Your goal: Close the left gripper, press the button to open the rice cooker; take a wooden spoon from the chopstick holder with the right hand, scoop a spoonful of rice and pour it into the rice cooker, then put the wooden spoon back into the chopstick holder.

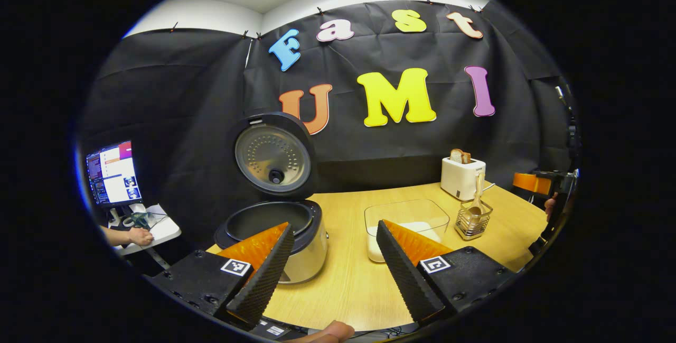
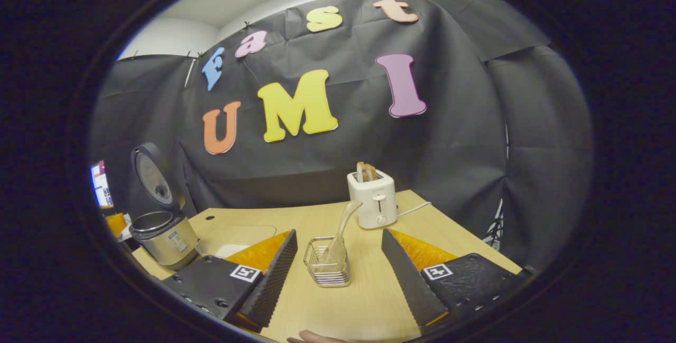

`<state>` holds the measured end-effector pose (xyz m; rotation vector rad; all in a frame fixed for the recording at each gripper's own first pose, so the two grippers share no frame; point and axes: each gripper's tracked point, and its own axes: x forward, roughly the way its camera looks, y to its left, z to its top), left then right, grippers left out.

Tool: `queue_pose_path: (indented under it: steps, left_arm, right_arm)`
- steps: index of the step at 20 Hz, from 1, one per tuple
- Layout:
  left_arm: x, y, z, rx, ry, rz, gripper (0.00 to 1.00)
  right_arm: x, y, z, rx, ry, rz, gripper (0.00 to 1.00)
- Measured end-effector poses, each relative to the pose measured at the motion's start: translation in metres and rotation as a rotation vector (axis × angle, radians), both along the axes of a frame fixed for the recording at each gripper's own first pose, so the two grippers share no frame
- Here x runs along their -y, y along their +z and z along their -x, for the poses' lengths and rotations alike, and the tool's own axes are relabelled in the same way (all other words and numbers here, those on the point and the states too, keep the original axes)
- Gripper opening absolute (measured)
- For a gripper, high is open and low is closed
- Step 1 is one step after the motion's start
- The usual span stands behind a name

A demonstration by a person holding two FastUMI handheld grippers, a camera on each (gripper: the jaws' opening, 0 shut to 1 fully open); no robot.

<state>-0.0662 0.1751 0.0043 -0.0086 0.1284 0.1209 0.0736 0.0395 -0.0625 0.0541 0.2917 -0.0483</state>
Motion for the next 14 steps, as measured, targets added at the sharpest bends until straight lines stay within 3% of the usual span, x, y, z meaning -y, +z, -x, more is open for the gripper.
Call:
queue_pose_path:
  steps: [2,3,8,10,11,12,13,14]
  left_arm:
    - [0.009,0.000,0.000,0.013,-0.024,0.011,1.00]
    - [0.010,-0.001,0.000,0.015,-0.030,0.007,1.00]
    - [0.008,-0.015,0.004,-0.005,-0.045,0.013,1.00]
    - [0.005,-0.020,0.003,-0.019,-0.052,0.034,1.00]
    - [0.002,-0.020,0.003,-0.017,-0.050,0.046,1.00]
    - [0.000,-0.019,0.003,-0.013,-0.058,0.053,1.00]
    - [0.000,-0.018,0.003,-0.015,-0.068,0.055,1.00]
    - [-0.003,-0.018,0.003,-0.013,-0.070,0.054,1.00]
  right_arm:
    - [-0.005,-0.008,-0.026,-0.038,0.013,0.004,0.91]
    - [-0.007,-0.011,-0.037,-0.050,0.020,0.009,0.95]
    - [-0.003,-0.049,-0.104,-0.182,-0.015,0.003,0.91]
    - [0.005,-0.066,-0.128,-0.238,-0.043,-0.027,0.96]
    - [0.005,-0.075,-0.141,-0.262,-0.040,-0.047,0.95]
    - [0.010,-0.084,-0.148,-0.296,-0.051,-0.058,0.88]
    - [0.011,-0.091,-0.156,-0.320,-0.057,-0.064,0.94]
    - [0.012,-0.096,-0.162,-0.335,-0.058,-0.060,0.94]
